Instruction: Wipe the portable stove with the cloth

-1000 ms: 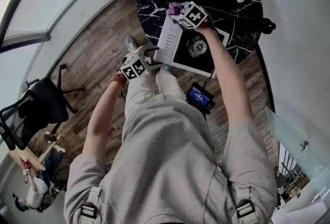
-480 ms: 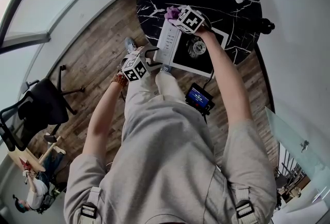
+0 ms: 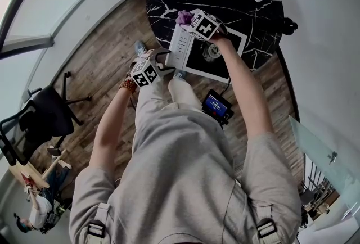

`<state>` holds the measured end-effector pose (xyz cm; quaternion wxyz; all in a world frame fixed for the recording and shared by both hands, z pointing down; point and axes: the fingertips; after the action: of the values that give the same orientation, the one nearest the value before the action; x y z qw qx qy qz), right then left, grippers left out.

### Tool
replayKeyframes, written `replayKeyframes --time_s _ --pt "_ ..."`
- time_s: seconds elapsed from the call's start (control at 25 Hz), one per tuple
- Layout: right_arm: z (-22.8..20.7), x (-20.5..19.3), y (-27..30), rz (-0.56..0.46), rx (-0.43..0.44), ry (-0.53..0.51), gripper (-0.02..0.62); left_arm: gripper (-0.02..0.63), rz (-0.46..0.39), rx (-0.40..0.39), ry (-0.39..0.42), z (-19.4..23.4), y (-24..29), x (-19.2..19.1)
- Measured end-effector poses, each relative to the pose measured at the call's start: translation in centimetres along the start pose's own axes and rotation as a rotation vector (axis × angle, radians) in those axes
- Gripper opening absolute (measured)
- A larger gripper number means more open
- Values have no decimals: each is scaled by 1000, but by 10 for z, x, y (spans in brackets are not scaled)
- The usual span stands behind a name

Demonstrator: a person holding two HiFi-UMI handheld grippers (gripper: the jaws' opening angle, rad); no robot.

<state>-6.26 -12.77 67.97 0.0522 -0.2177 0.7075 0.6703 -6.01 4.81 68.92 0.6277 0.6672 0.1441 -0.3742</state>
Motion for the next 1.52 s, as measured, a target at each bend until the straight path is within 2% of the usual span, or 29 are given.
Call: replayKeyframes --time_s 0.76,1.12,1.52 --pt "33 -6 -4 32 -2 -88 149 298 0 4 -6 0 0 0" --pt "58 -7 -2 1 30 -82 149 298 4 8 -7 0 1 -1" --pt "89 -15 0 16 63 -119 149 298 5 16 -21 1 1 0"
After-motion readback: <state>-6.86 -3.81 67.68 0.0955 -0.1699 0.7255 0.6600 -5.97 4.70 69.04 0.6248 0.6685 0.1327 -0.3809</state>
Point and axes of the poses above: the fingertips, and each gripper's own axes: y forward along the fingers, z to its left, x out of its top, and after that the axes turned 8 degrees about z, right-handed
